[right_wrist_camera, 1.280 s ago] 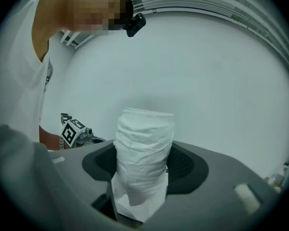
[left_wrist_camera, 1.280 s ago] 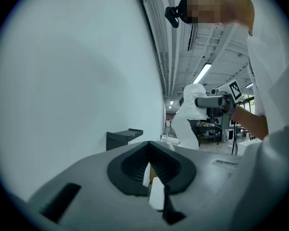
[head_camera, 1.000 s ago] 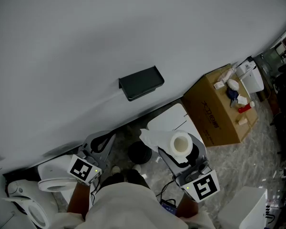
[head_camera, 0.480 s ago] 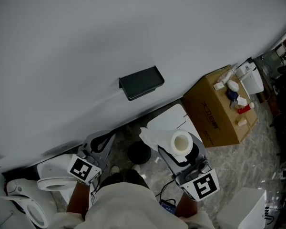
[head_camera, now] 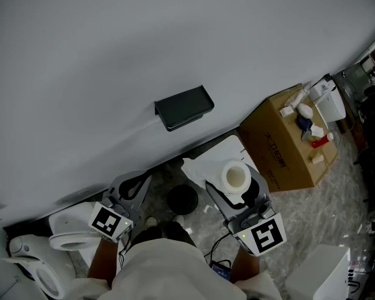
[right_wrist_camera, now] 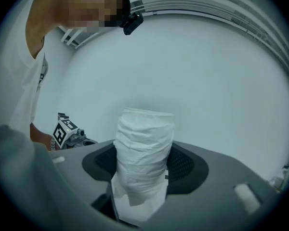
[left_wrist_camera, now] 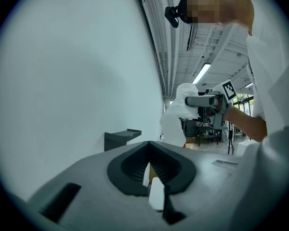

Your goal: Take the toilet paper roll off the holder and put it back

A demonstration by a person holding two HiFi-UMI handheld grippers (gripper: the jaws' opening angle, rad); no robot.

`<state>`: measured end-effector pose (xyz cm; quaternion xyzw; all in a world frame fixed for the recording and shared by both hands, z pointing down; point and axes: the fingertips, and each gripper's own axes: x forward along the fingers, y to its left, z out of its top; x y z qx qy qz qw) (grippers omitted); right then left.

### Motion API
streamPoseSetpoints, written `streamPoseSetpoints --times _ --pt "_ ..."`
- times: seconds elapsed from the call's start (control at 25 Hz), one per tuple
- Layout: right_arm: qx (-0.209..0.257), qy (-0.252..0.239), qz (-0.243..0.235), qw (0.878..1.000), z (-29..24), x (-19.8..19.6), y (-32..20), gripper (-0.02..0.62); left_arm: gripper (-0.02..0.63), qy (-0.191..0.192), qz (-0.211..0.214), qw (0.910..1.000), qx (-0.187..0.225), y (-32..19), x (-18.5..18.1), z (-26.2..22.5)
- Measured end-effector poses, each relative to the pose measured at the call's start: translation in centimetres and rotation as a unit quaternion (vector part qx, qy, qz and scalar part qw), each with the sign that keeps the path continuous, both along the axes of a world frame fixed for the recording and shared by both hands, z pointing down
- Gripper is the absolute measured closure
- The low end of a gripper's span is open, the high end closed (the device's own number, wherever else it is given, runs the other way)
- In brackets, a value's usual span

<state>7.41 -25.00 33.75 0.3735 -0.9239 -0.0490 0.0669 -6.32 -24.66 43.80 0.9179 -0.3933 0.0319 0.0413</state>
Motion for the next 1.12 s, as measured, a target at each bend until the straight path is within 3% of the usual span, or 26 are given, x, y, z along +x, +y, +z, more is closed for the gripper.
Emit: streamPoseSetpoints --times 0.76,1.12 --pt "0.083 -0.012 0.002 0.996 -5.9 -3.0 -6.2 0.31 0.607 -0.002 -0.001 1.0 -0.003 0.1 0.0 0.2" --pt "0.056 -0.009 0.012 0.998 -3.9 -4.3 -11.6 0.311 0.607 -0.003 -0.001 1.0 -0.006 0.2 -0.1 0.4"
